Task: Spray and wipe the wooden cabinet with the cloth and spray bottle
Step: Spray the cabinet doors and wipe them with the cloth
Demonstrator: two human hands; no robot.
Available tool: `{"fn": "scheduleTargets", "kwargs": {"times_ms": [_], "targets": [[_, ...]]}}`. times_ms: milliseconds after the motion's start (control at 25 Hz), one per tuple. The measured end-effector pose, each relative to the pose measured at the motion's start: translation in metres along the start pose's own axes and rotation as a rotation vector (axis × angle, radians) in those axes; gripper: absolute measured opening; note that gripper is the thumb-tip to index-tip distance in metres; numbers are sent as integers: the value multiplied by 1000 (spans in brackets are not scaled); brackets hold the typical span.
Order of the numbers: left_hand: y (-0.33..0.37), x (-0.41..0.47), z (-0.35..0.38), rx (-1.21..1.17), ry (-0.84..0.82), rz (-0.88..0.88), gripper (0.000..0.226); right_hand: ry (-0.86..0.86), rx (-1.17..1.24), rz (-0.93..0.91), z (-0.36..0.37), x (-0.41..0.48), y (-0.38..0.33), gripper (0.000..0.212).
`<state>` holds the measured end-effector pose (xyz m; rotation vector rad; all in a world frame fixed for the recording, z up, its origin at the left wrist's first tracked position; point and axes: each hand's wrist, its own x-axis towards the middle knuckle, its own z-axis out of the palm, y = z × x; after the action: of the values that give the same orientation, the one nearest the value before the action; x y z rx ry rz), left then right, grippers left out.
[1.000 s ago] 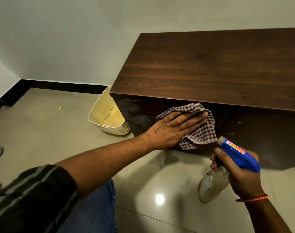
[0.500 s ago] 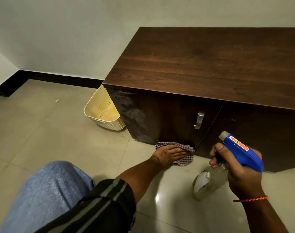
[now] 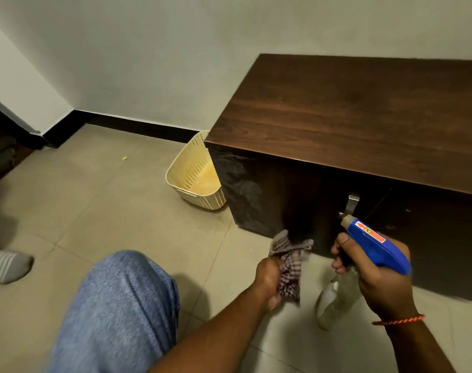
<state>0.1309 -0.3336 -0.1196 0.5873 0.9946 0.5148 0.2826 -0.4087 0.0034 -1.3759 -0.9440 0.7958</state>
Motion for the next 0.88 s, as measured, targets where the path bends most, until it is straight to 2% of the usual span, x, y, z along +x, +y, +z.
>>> {"fn": "scheduleTargets", "kwargs": {"times_ms": [80,160,280,360,480,680,880], "targets": [[14,-11,-23,-352,86,-39,48,-15,-58,-28,20,4,-3,20],[30,-23,-56,-649,146,-20,59,-20,-98,-48,42,4,-5,22],[53,-33,-100,-823,316,132,61,22,-102,-54,69,3,-4,25],[62,-36,-122,-926,431,277,67,43,-116,-53,82,3,-1,18],[70,-41,-145,-973,523,384,78,65,-133,-50,94,9,5,14],[85,-53,-174,-1012,532,487,77,119,-203,-70,105,24,8,30],[80,-54,-185,-1017,549,480,75,136,-223,91,104,27,19,18]]}}
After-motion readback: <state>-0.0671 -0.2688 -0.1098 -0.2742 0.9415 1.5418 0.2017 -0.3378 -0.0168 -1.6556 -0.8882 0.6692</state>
